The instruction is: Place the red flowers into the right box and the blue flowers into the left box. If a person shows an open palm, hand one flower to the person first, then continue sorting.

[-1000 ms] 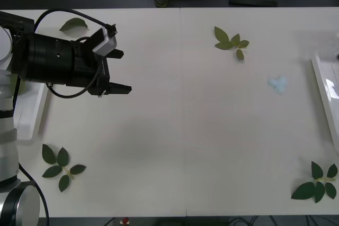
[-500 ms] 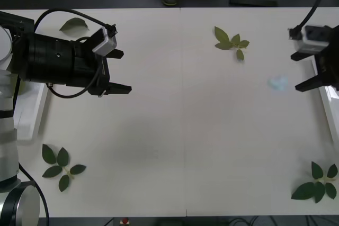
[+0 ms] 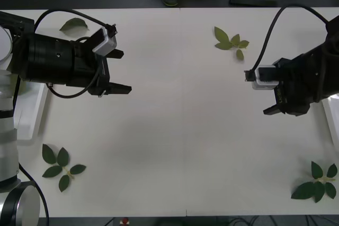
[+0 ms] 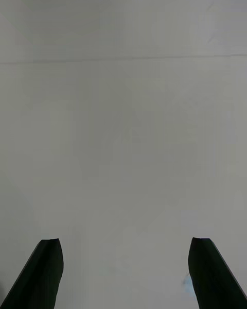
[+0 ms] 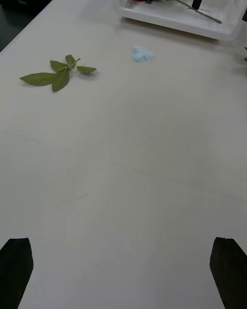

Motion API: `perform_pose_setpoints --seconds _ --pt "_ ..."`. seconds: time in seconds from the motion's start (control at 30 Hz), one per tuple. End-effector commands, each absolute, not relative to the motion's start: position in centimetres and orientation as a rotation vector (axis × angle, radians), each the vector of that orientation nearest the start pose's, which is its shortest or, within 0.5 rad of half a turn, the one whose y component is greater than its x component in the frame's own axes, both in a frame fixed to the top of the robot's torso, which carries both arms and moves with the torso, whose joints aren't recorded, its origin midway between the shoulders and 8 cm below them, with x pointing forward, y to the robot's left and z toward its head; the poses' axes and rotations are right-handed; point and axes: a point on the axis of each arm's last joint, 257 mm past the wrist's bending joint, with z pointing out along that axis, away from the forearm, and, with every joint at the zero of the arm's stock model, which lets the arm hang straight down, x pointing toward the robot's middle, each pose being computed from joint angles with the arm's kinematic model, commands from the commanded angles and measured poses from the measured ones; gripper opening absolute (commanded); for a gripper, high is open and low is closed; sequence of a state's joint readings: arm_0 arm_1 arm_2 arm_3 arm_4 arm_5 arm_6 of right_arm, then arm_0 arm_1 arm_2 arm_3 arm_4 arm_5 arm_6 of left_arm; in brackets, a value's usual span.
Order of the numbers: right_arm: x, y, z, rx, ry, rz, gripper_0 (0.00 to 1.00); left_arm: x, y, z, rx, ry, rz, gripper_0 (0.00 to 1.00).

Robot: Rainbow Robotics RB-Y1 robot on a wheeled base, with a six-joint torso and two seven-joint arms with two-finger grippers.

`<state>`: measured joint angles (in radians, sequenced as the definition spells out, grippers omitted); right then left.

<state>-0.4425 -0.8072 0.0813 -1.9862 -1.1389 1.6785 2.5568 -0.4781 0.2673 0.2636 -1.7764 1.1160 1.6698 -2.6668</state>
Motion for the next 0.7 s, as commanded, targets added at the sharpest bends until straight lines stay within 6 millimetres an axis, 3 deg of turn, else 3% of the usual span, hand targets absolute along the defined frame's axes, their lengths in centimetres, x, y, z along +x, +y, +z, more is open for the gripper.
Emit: perform_pose_setpoints --seconds 0.03,0.23,0.7 --pt "43.8 -20.6 -14.8 -1.817 1.786 -0.044 0.7 46.5 10.5 -11.3 1.461 1.552 -0.422 1.0" --pt "45.0 -20.4 -14.2 -1.764 1.776 -0.063 0.7 46.5 10.5 -11.3 1.461 1.552 -0.422 1.0" --pt "45.1 -20.4 -14.4 -1.742 1.794 -0.05 0.7 46.5 10.5 -11.3 1.461 1.552 -0.422 1.0"
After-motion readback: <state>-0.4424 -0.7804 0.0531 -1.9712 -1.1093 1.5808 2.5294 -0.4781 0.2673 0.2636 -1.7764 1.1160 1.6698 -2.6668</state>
